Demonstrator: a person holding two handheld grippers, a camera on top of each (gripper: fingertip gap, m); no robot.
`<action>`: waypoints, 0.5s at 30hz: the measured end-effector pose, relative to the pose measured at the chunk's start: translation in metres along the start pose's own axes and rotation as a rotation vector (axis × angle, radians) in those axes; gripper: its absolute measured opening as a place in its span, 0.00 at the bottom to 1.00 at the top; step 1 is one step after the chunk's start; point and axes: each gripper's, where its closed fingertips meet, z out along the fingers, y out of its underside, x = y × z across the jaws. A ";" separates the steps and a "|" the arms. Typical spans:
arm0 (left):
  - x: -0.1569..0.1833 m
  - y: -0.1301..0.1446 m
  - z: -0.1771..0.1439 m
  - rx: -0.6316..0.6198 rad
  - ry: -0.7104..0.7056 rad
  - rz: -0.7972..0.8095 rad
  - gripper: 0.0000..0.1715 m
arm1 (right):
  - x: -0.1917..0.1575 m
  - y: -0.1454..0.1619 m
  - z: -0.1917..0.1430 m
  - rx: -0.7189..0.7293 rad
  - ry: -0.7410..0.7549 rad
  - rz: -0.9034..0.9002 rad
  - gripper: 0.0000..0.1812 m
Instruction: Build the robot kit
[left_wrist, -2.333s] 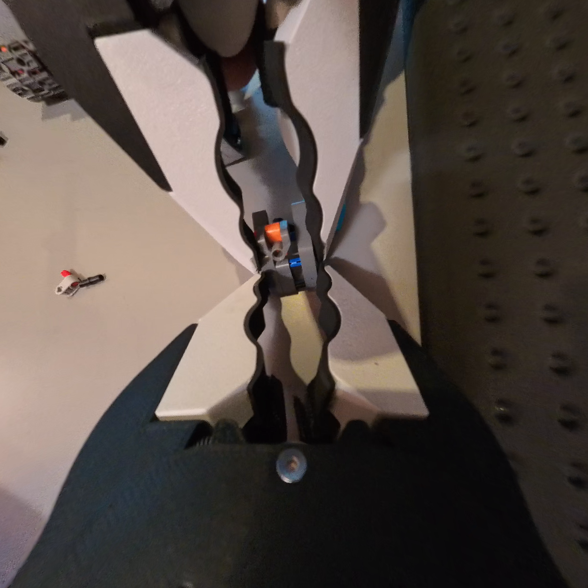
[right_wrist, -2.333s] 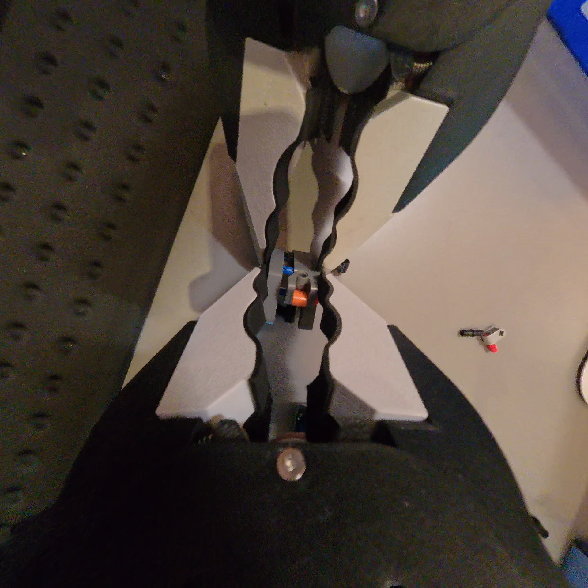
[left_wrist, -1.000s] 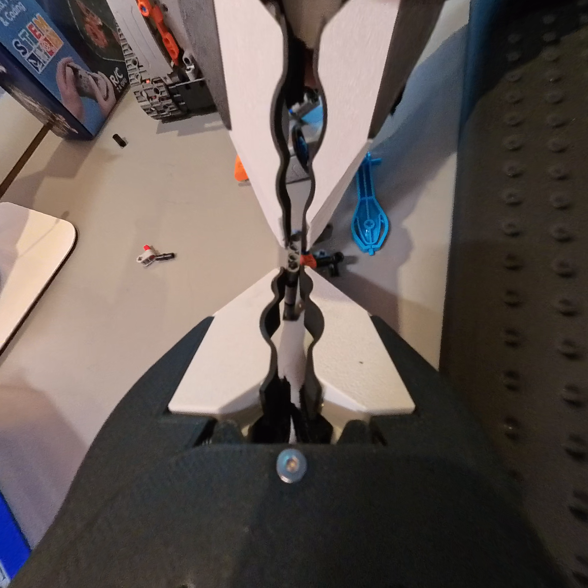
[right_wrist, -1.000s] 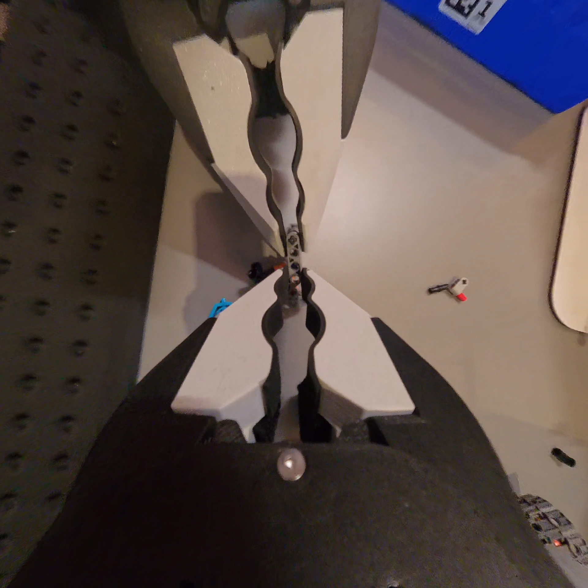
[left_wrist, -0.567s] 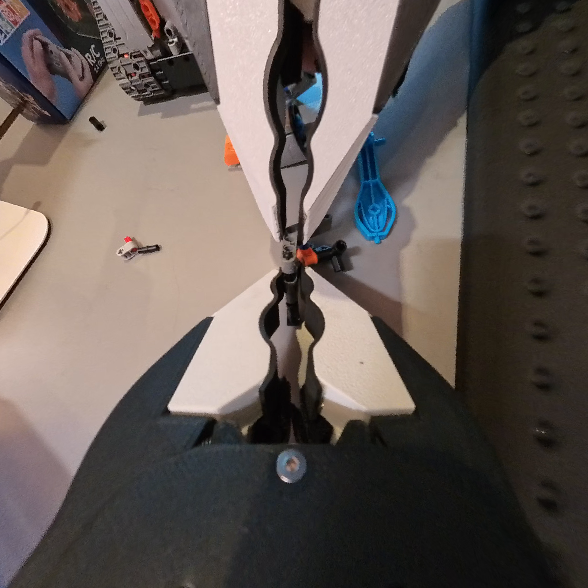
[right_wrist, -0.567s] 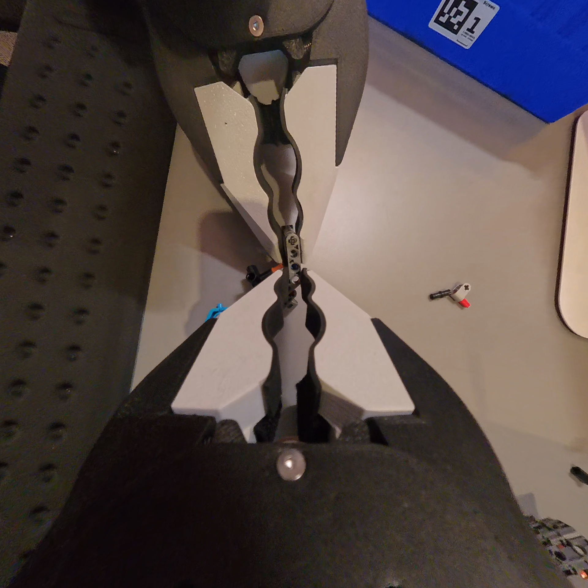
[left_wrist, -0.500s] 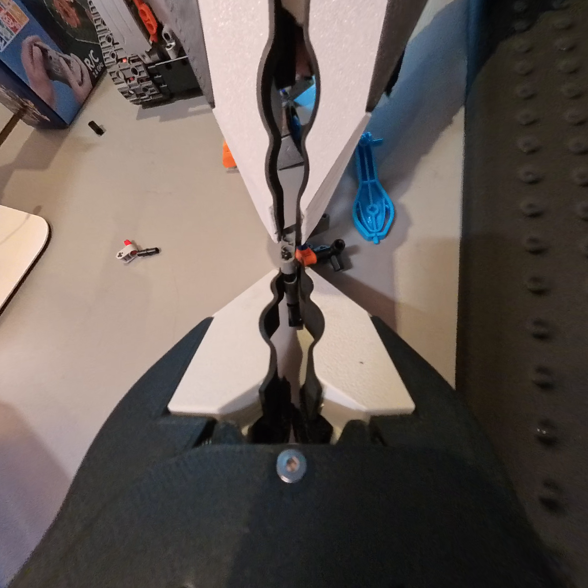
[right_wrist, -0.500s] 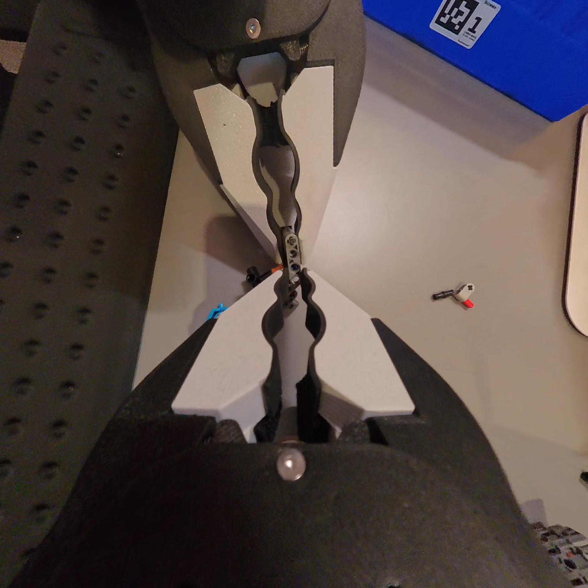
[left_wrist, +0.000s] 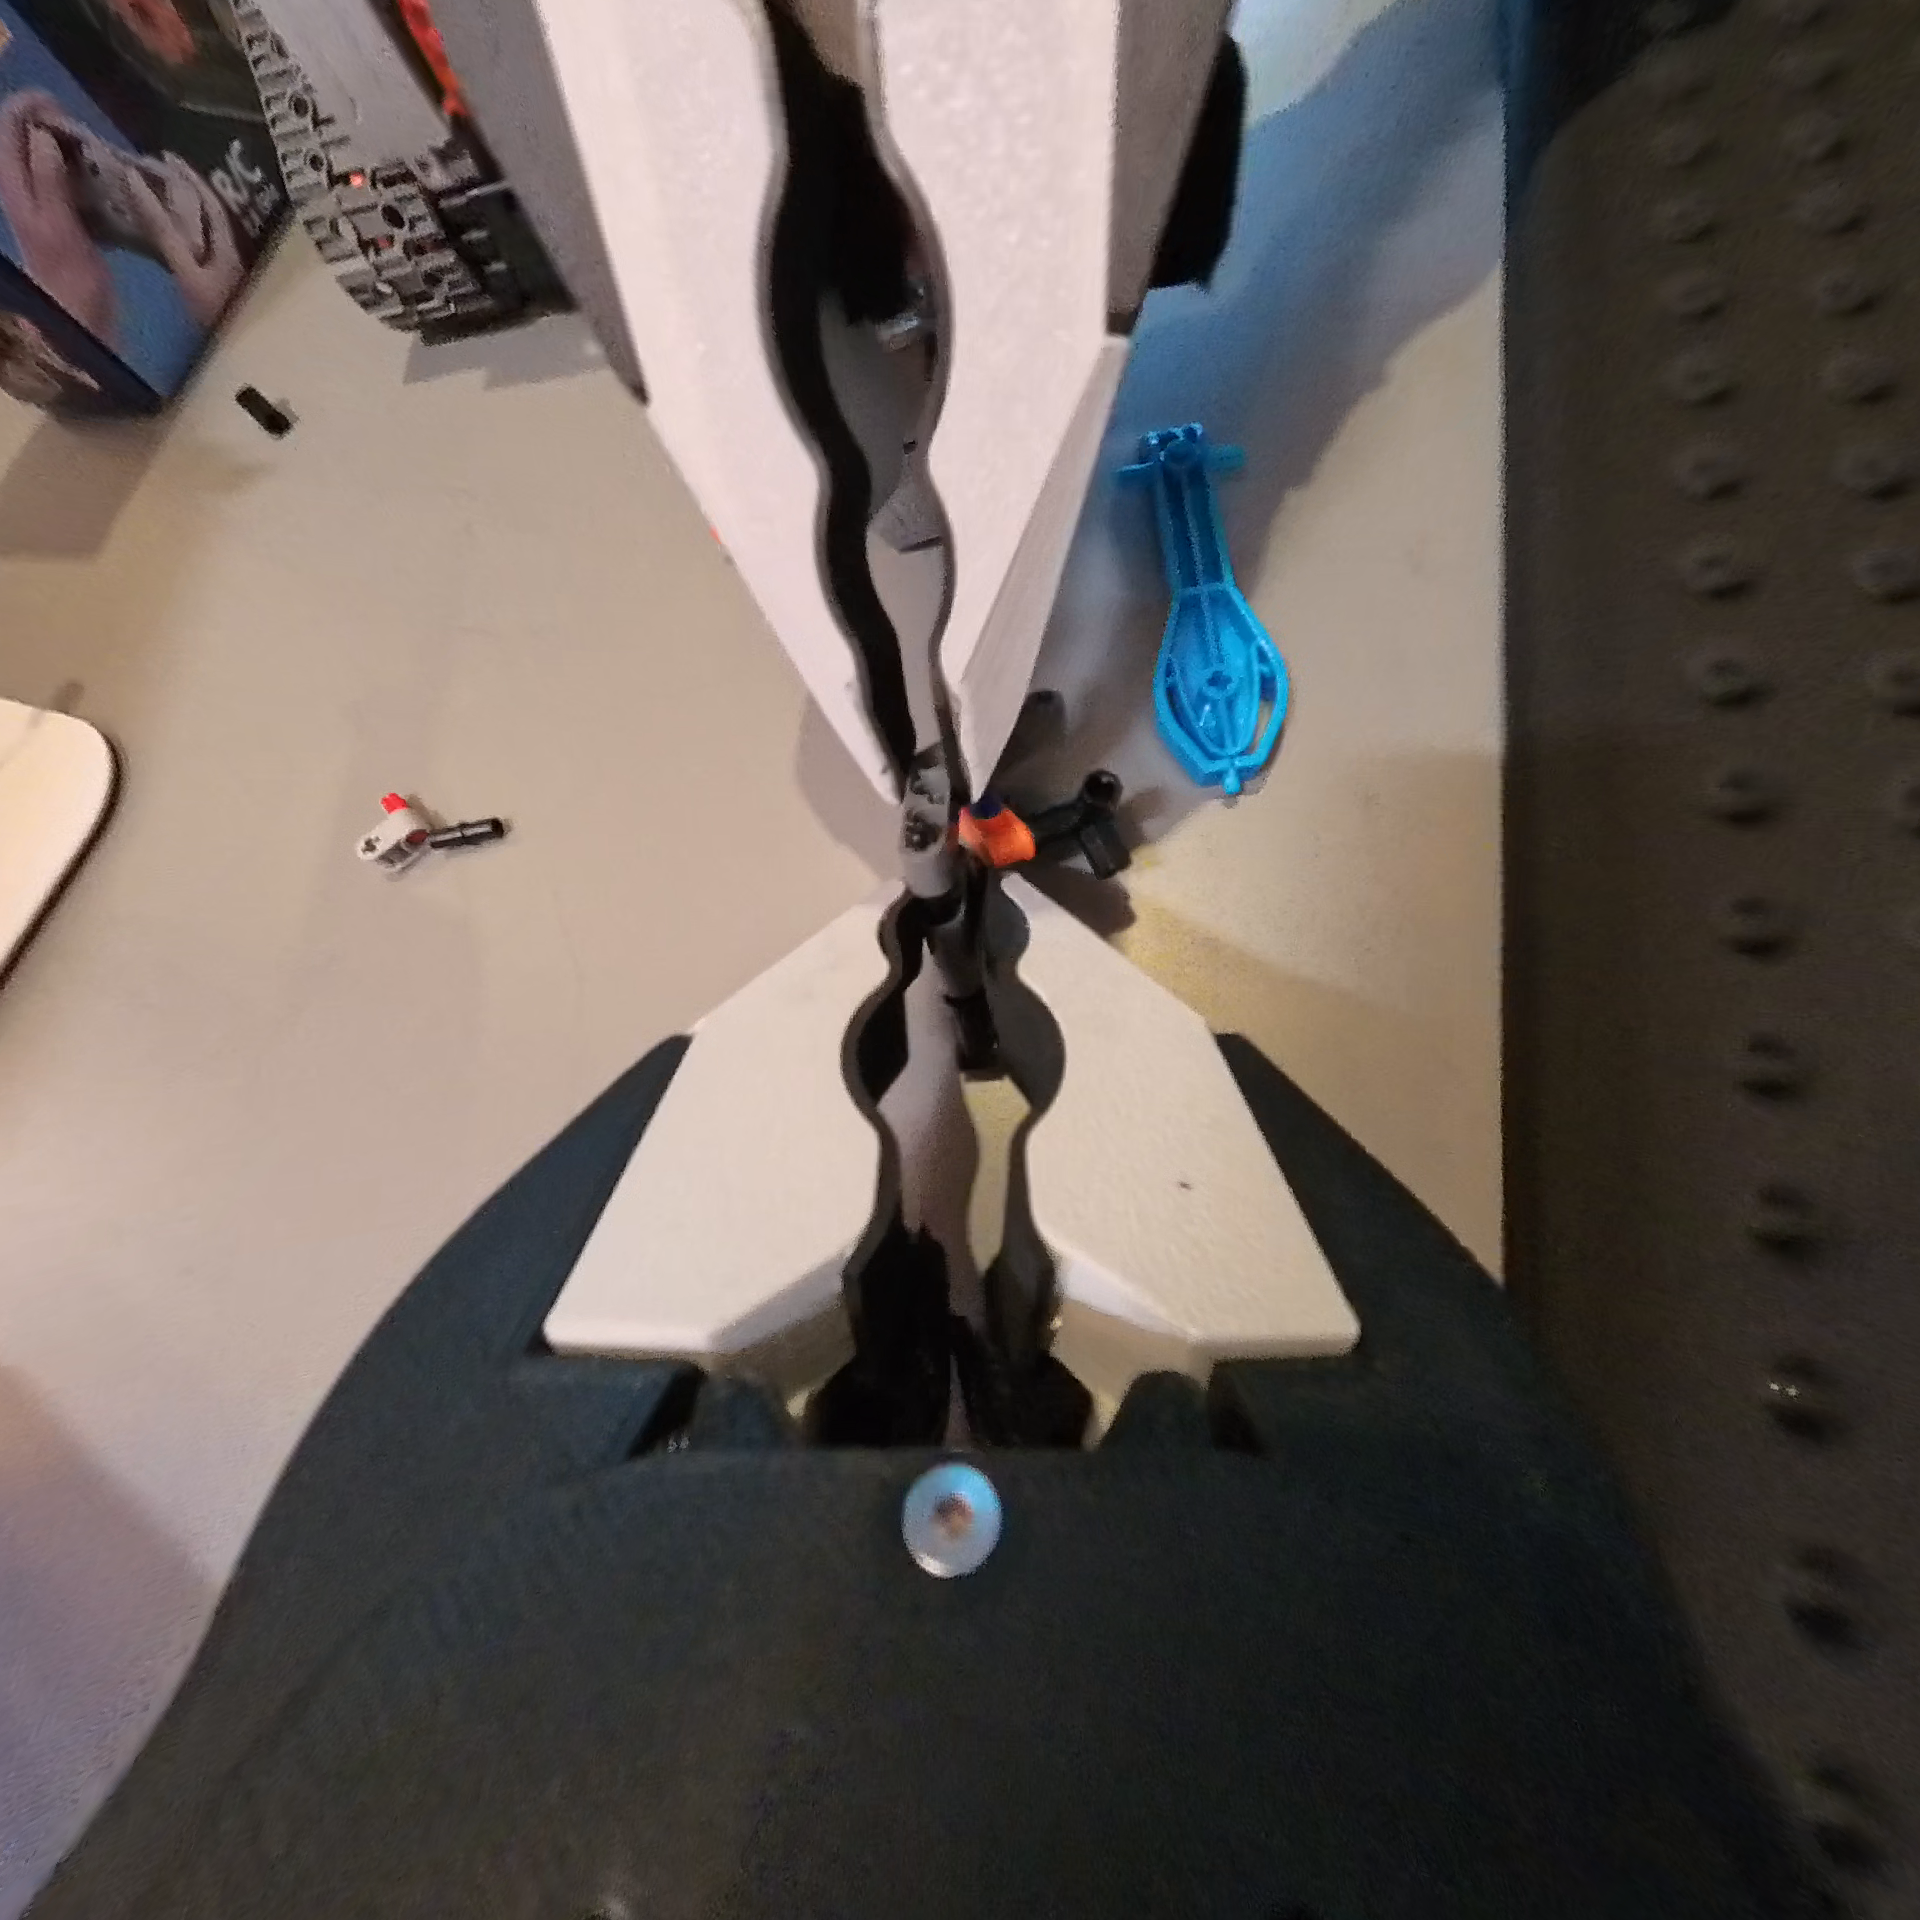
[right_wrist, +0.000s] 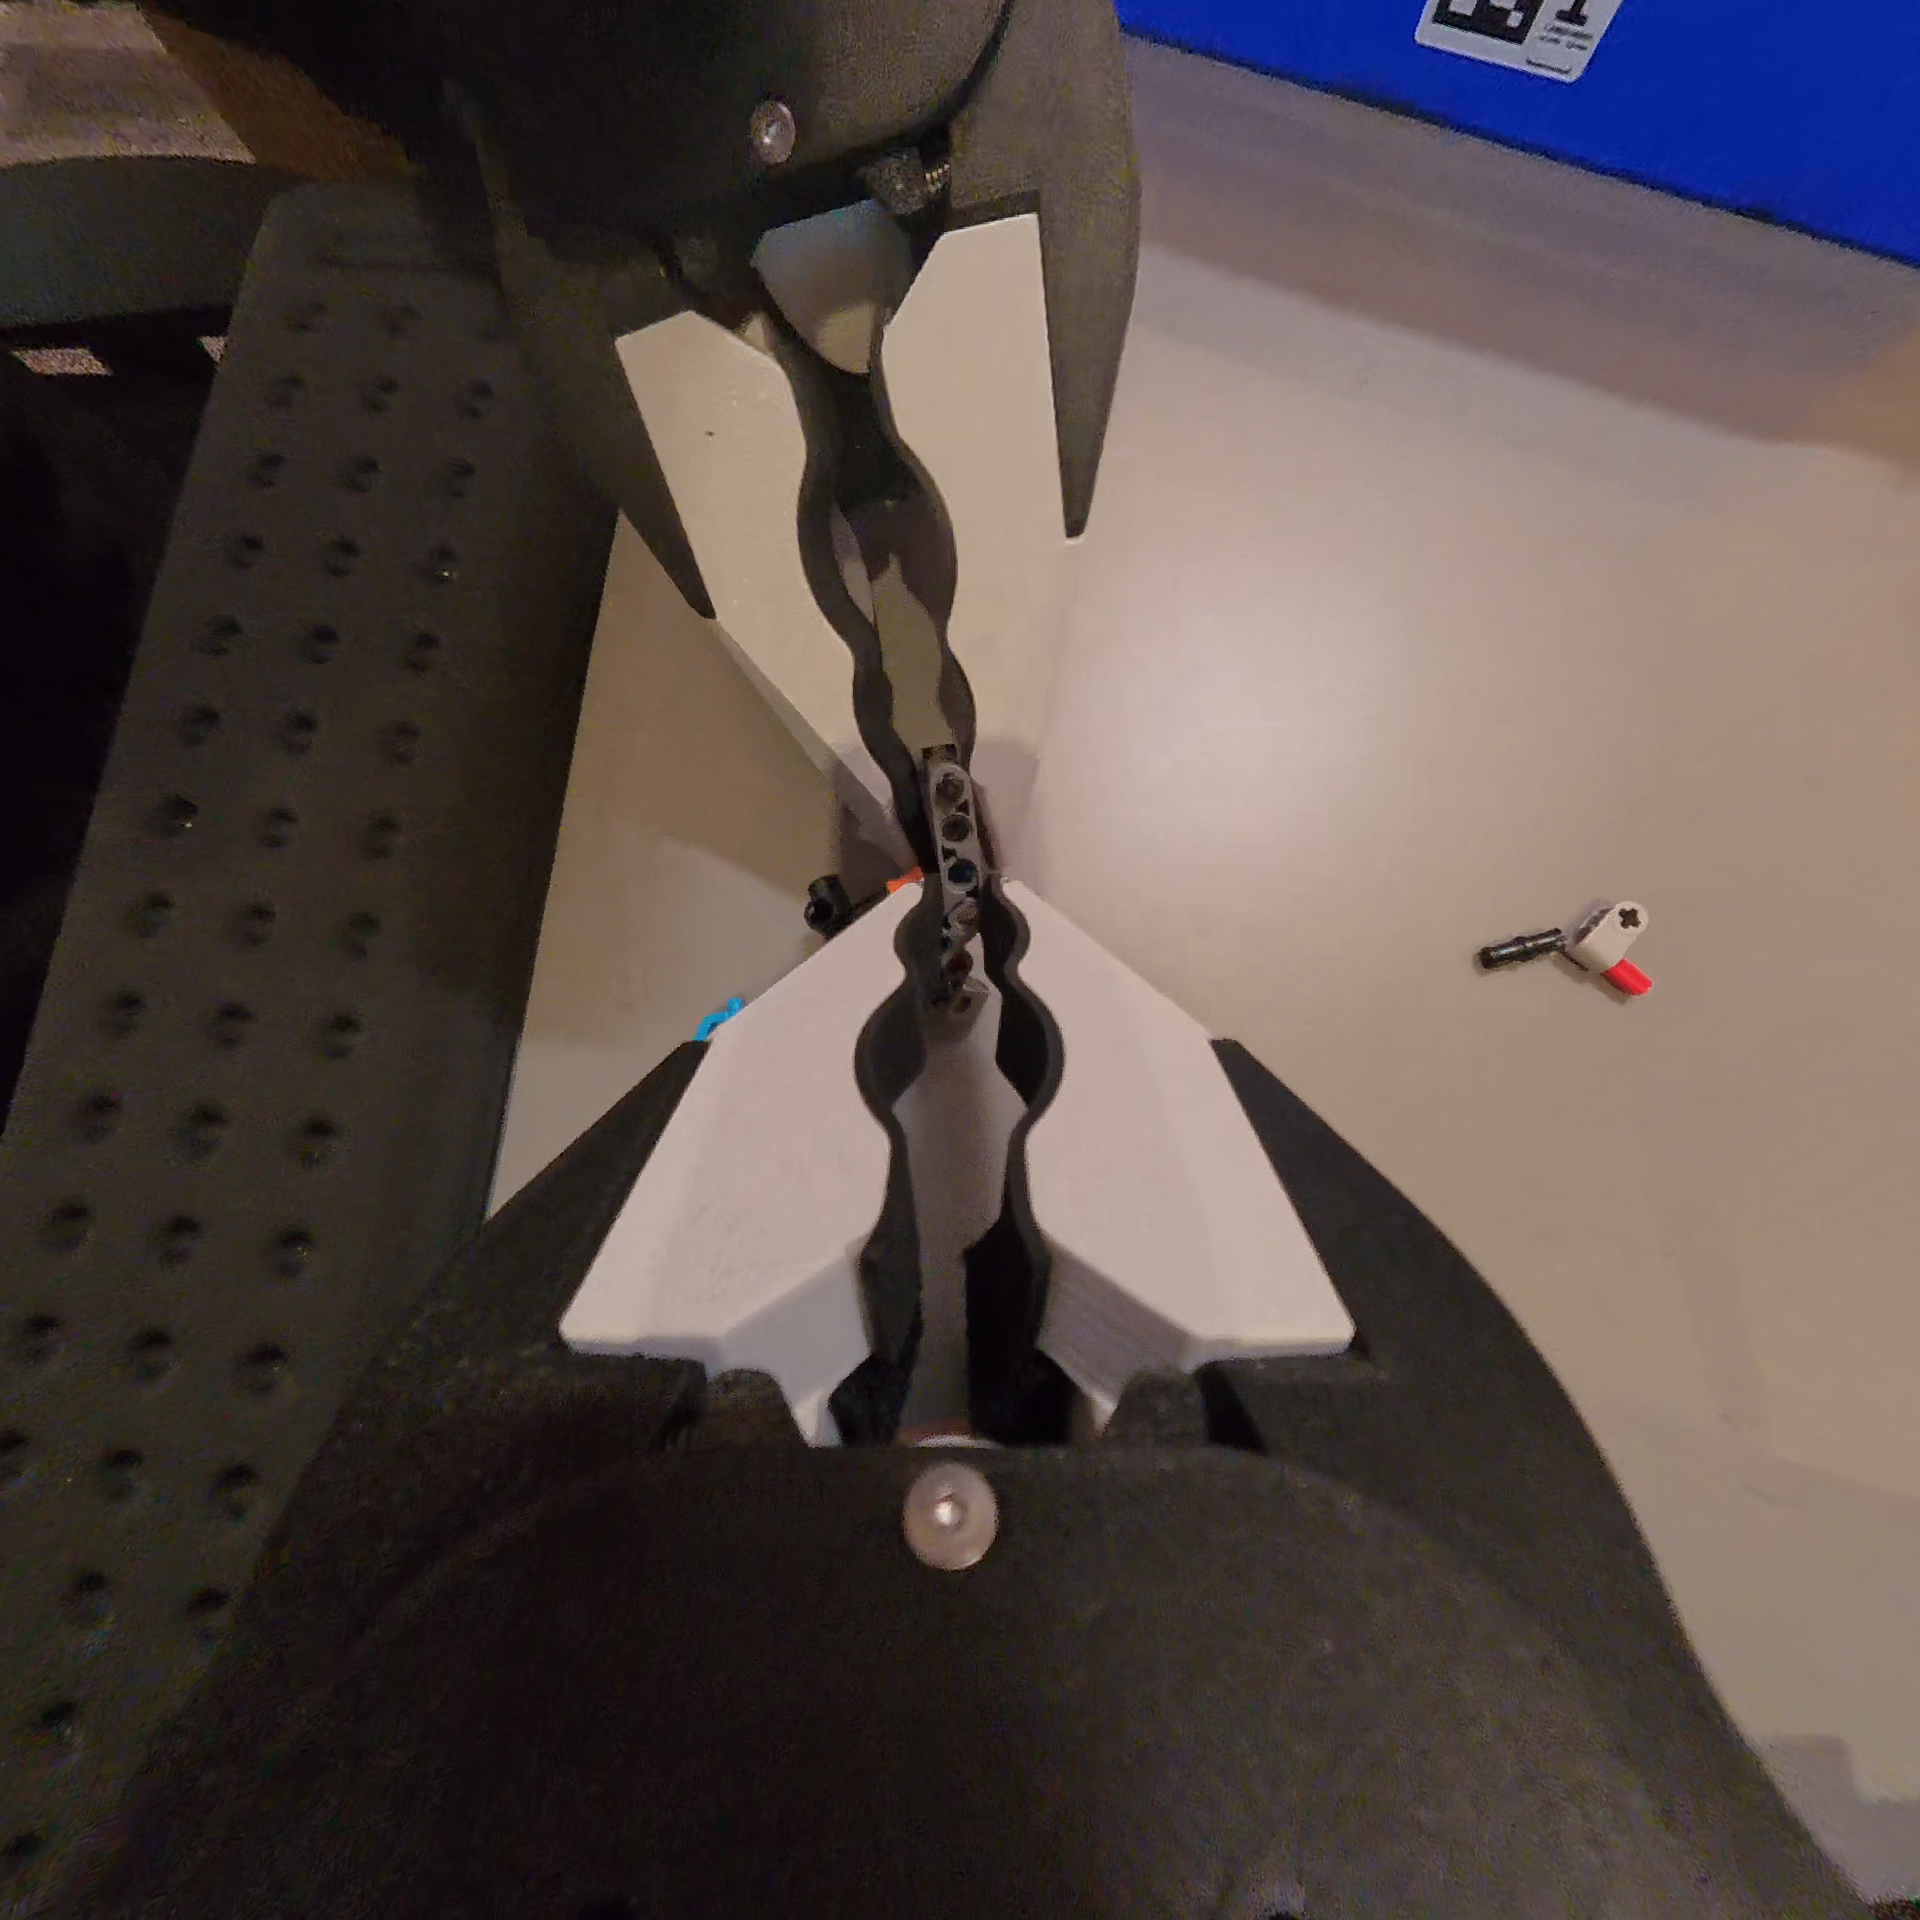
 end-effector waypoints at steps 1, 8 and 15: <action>0.000 0.000 0.000 0.005 0.006 -0.014 0.05 | -0.001 0.000 0.000 -0.001 0.000 -0.001 0.03; -0.003 -0.004 -0.006 0.056 0.028 -0.093 0.06 | 0.002 -0.006 -0.007 0.044 -0.028 0.045 0.03; -0.008 -0.018 -0.019 0.149 0.064 -0.173 0.10 | 0.003 -0.013 -0.013 0.113 -0.059 0.109 0.03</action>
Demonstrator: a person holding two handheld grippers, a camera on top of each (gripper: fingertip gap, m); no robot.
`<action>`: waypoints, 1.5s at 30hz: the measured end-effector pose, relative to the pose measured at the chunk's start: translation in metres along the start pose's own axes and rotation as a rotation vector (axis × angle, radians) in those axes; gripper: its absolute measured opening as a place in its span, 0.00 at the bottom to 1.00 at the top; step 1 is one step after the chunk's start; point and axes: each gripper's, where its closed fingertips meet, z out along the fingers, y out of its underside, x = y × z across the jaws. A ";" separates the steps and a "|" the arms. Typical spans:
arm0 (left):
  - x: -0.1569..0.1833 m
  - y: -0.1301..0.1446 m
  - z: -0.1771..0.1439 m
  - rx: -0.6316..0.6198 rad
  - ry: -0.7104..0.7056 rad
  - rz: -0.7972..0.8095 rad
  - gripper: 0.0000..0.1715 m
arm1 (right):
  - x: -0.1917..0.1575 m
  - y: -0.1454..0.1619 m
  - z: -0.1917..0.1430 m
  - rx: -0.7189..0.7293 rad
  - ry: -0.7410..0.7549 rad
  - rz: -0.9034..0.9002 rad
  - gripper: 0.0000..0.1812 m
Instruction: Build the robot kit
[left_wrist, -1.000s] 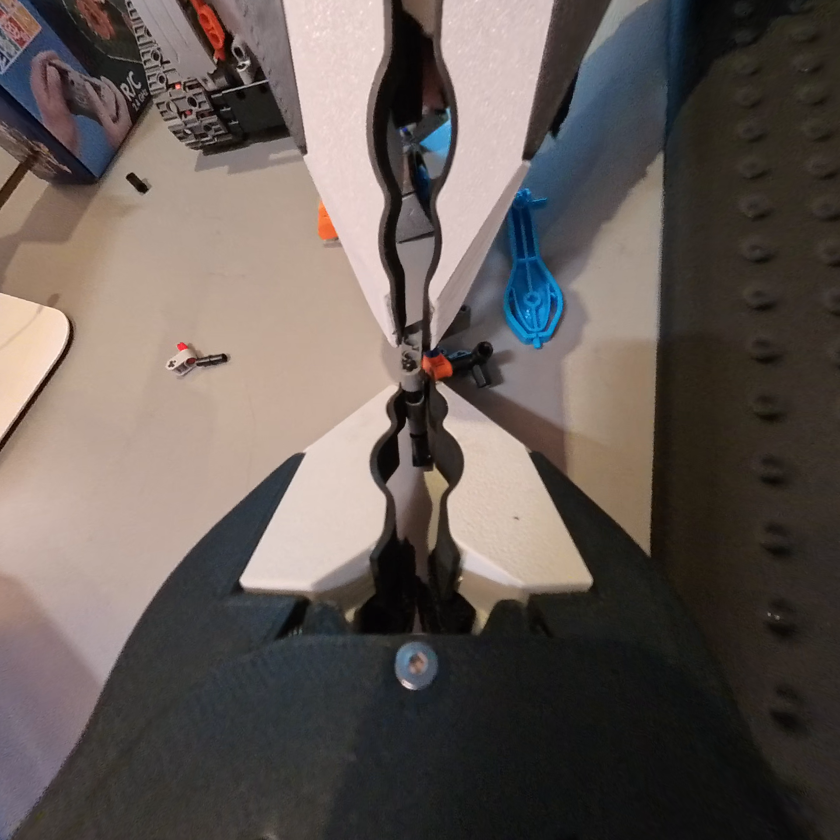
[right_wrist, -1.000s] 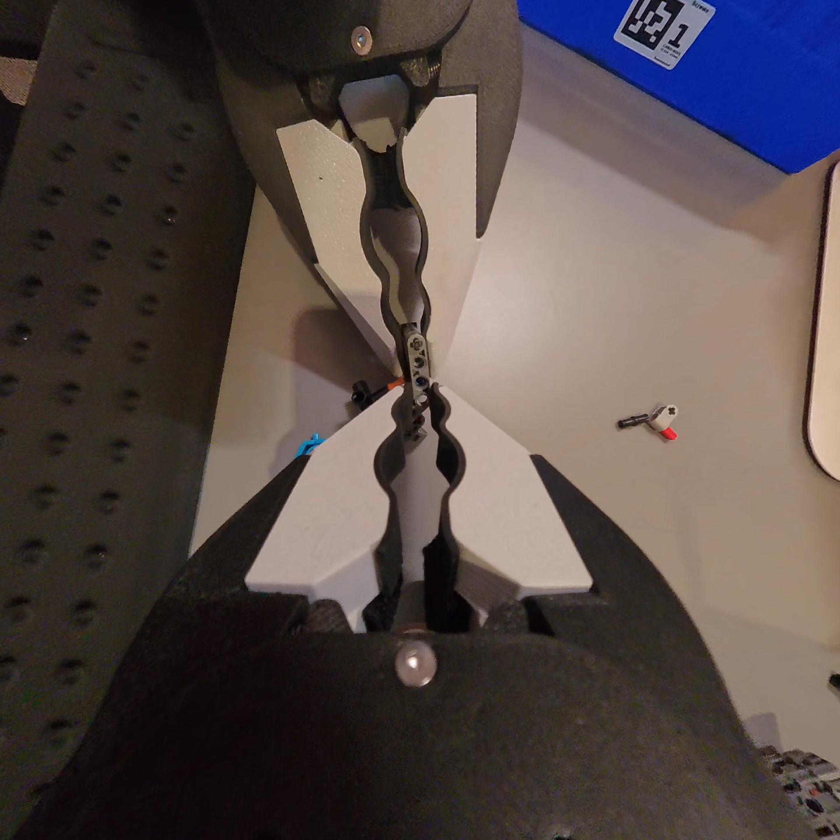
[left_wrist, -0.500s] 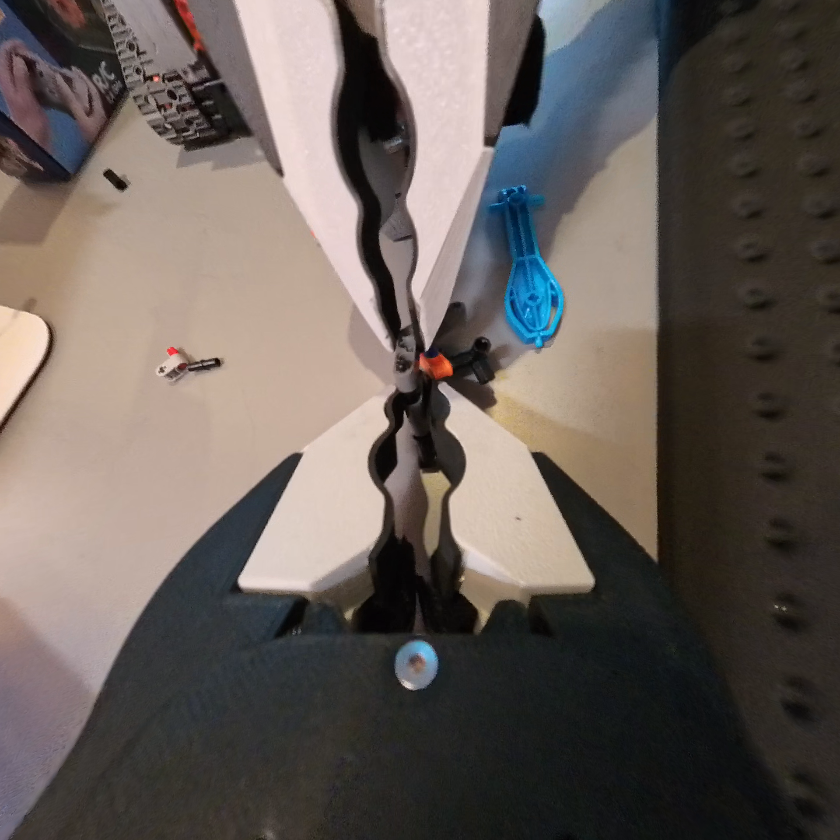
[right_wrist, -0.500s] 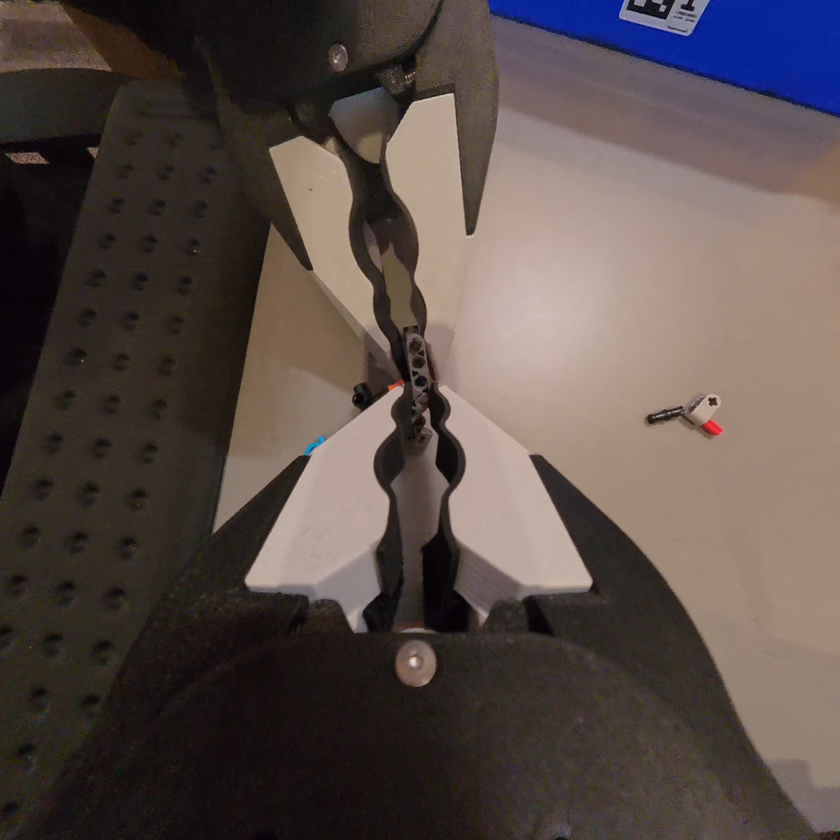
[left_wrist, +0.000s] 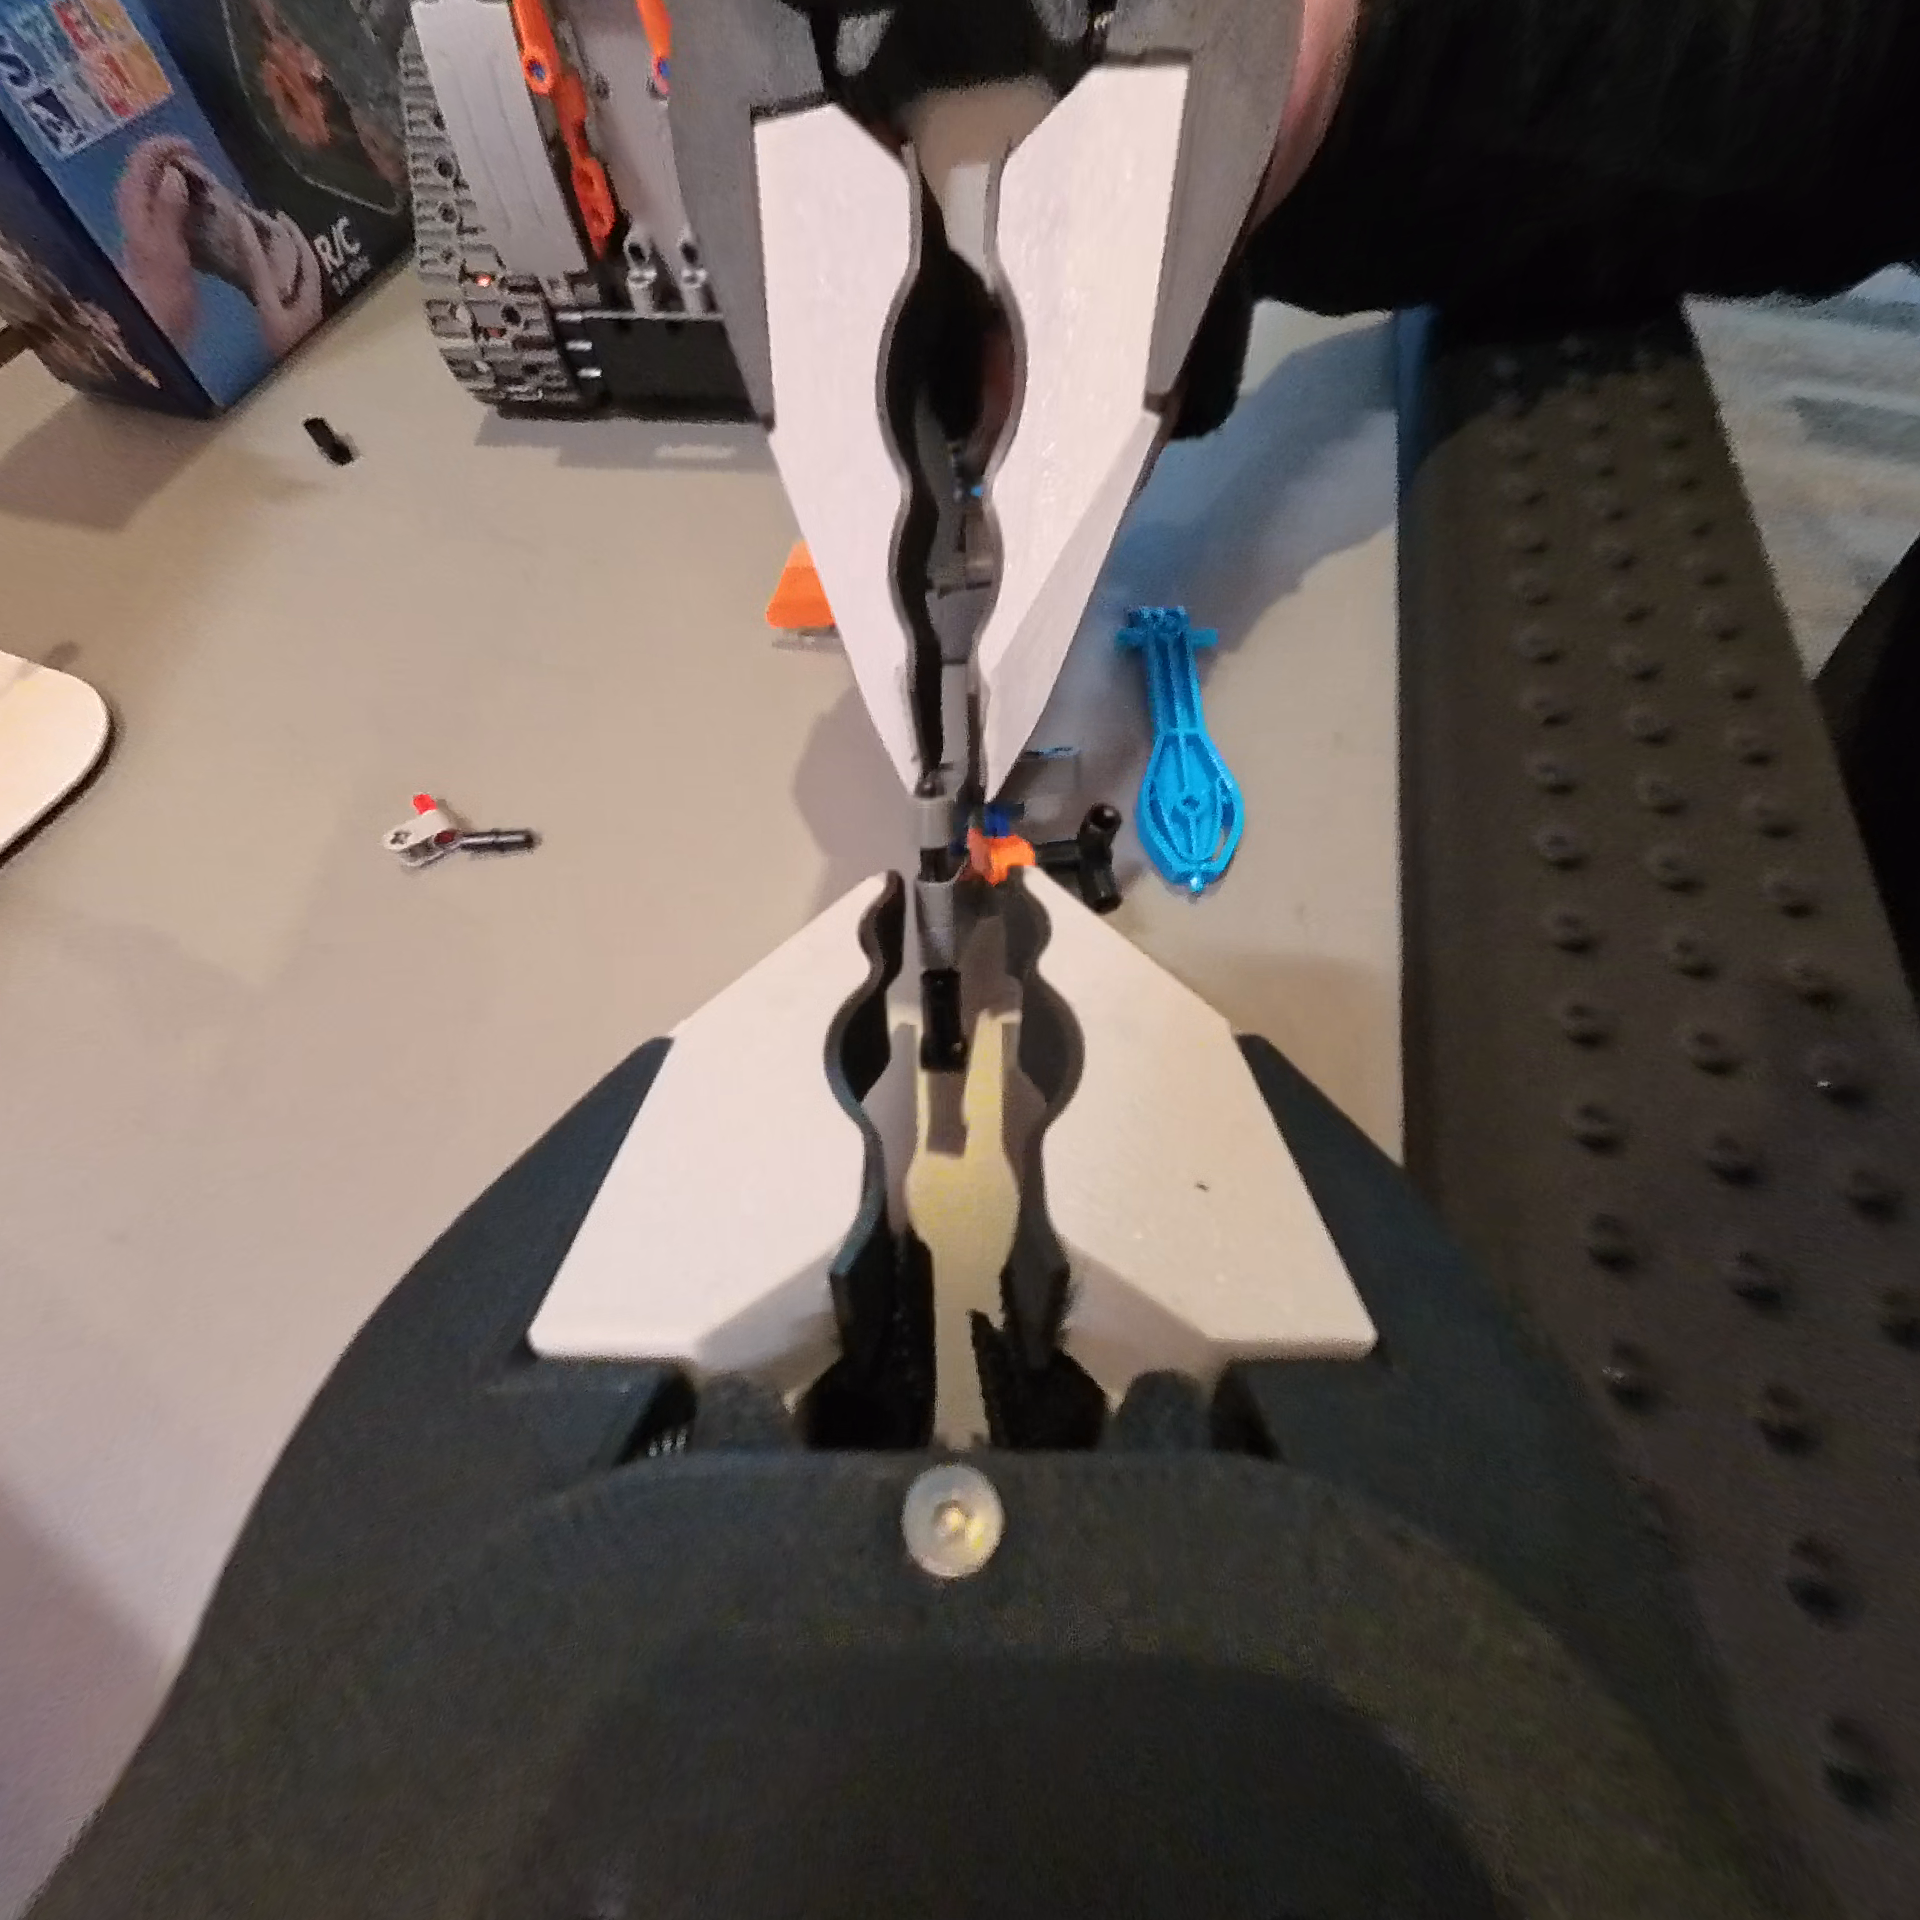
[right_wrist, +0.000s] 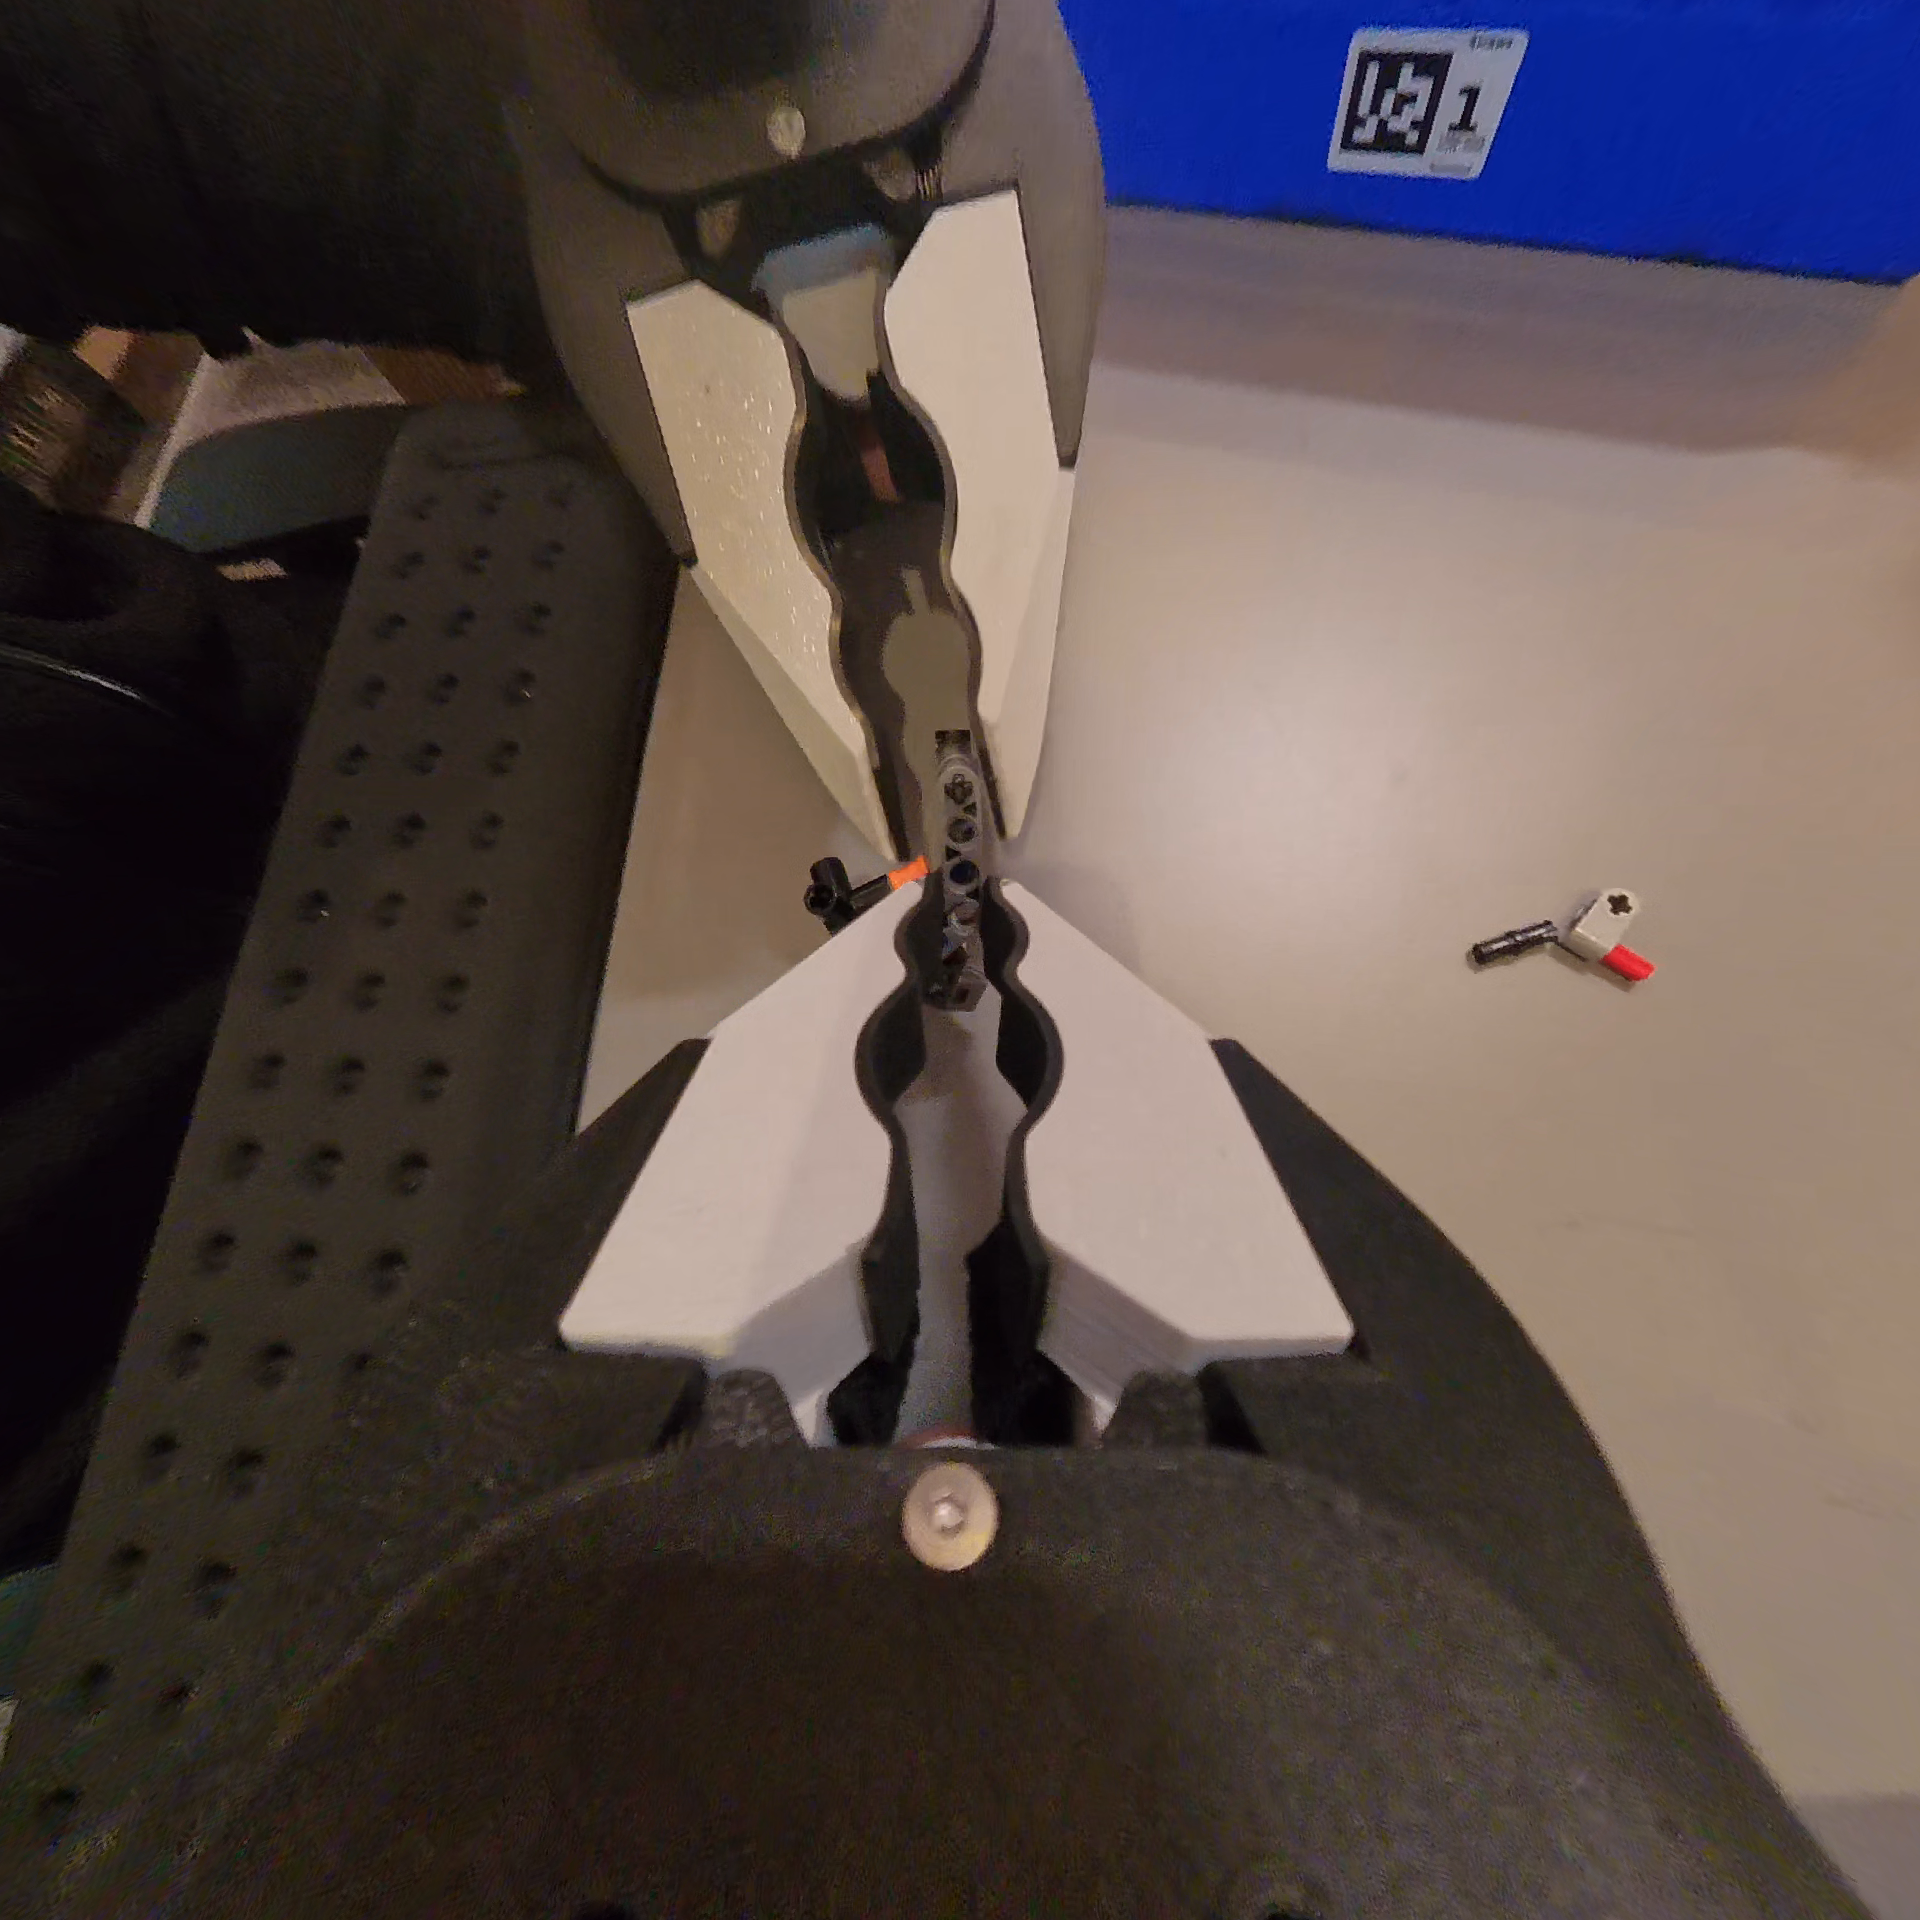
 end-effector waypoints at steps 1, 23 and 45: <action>0.002 -0.001 0.001 0.009 0.010 -0.010 0.10 | 0.000 -0.001 0.000 0.005 0.001 0.004 0.03; -0.002 -0.002 -0.002 0.045 -0.075 0.056 0.04 | -0.001 -0.005 0.008 -0.021 0.213 -0.158 0.02; 0.001 0.011 0.001 -0.028 -0.083 0.141 0.04 | -0.002 0.003 0.017 -0.071 0.262 -0.242 0.02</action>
